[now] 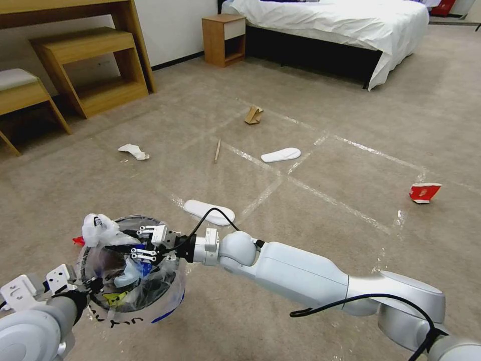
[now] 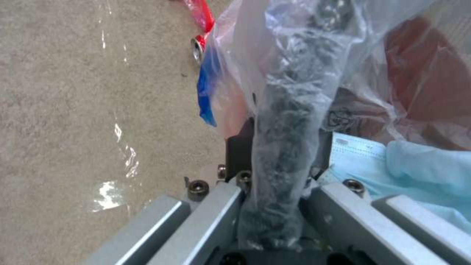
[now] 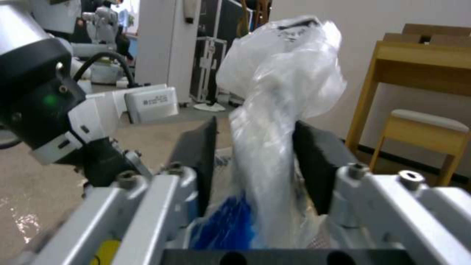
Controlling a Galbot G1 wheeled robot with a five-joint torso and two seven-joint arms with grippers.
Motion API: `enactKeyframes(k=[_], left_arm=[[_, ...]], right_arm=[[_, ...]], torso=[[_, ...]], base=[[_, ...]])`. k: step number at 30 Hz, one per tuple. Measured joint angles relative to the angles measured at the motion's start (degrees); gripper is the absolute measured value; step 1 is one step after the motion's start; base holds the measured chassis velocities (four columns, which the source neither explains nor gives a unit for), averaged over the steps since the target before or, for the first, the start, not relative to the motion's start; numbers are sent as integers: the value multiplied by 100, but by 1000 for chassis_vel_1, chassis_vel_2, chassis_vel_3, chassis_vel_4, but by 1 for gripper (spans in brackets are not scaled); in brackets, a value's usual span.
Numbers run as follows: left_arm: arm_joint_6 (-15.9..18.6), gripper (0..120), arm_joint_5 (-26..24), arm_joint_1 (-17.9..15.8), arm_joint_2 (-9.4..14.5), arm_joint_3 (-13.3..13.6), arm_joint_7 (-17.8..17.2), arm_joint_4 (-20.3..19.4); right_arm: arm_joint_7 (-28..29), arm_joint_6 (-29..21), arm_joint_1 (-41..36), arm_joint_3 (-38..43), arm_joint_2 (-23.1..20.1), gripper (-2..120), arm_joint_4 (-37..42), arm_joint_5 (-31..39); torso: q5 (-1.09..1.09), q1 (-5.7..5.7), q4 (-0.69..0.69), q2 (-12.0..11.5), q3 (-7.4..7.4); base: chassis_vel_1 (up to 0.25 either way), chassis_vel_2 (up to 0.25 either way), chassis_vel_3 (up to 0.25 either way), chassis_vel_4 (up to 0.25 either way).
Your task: Pick up the trash bin and place the garbage on the floor into it.
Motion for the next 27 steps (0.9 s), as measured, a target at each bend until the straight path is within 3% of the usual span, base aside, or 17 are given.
enactKeyframes(k=[15, 27], left_arm=[[-8, 0, -44, 30, -15, -53, -28, -56], [-15, 0, -100, 58, 14, -92, -62, -99]], right_arm=[[-132, -11, 41, 9, -107, 99, 107, -57], [-89, -16, 90, -44, -140, 100, 202, -52]], torso=[[0, 0, 0, 0, 0], [0, 0, -1, 0, 0]], base=[[0, 0, 0, 0], [0, 0, 0, 0]])
